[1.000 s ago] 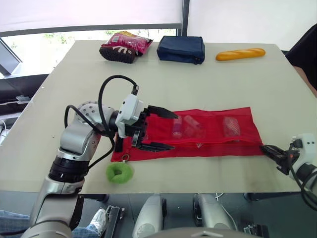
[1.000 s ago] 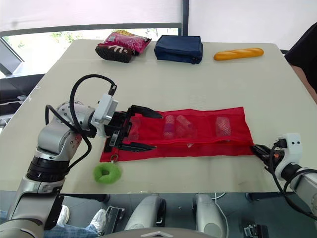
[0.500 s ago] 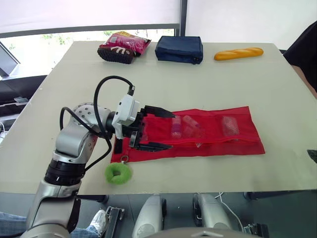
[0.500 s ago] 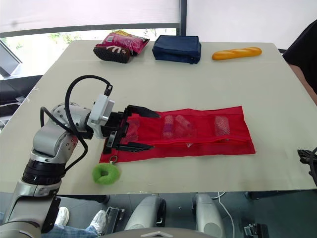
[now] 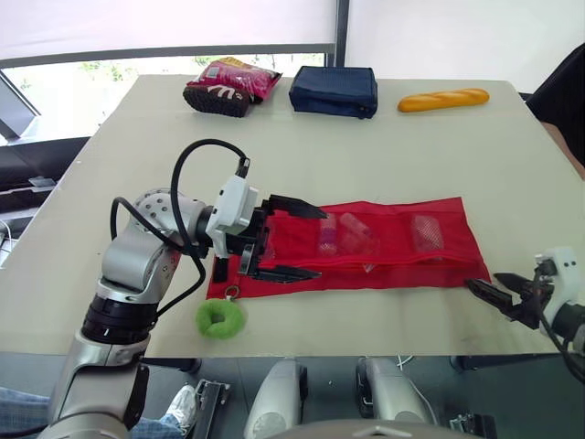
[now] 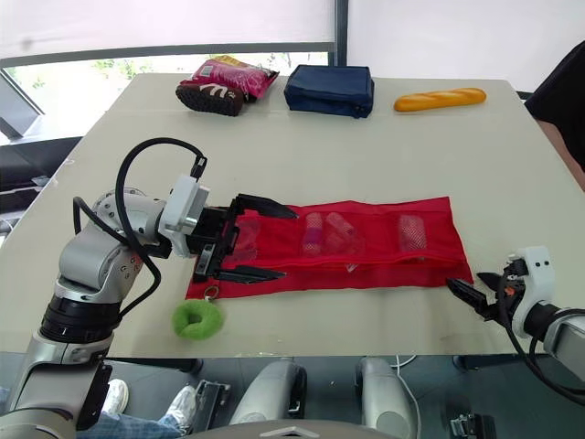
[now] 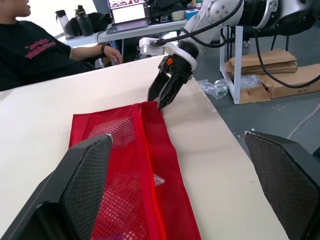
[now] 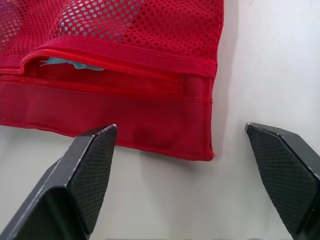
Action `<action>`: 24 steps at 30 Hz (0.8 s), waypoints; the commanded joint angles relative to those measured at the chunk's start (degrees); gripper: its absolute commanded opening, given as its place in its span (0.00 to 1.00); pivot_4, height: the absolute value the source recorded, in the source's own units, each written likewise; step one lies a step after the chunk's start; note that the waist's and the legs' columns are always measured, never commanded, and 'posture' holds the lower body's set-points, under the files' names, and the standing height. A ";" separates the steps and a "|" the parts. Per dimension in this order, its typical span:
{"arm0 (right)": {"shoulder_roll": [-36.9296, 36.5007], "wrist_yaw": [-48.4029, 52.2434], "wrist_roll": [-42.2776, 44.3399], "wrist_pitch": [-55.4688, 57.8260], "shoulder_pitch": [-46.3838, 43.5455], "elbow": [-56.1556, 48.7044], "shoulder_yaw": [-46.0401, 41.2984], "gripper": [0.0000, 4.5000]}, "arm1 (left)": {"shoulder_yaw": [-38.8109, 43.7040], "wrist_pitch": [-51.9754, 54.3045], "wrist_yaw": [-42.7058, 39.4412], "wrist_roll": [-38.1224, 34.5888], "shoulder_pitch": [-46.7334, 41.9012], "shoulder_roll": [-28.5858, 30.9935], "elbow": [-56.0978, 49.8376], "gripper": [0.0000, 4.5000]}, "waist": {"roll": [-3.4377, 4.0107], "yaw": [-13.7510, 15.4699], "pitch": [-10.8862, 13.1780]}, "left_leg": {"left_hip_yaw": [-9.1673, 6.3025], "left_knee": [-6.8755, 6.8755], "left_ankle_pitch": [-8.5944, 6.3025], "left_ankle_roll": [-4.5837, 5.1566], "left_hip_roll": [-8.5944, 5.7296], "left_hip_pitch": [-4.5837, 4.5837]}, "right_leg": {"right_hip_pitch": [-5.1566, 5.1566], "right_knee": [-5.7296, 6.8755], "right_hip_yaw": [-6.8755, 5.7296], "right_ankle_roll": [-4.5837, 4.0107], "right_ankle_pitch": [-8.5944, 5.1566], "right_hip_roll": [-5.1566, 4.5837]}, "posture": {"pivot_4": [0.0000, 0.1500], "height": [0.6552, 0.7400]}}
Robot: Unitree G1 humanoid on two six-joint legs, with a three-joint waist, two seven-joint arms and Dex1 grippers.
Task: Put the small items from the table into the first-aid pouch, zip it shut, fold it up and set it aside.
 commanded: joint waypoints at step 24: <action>-2.30 0.18 -3.52 -2.31 4.01 6.66 -13.63 0.01 | 0.94 -2.32 -0.52 -0.63 0.66 0.60 -1.13 1.00 | 0.00 0.36 0.00 | -0.01 0.00 0.00 0.00 -0.03 -0.03 | 0.00 -0.01 0.03 0.00 0.00 -0.05 | 1.00 0.65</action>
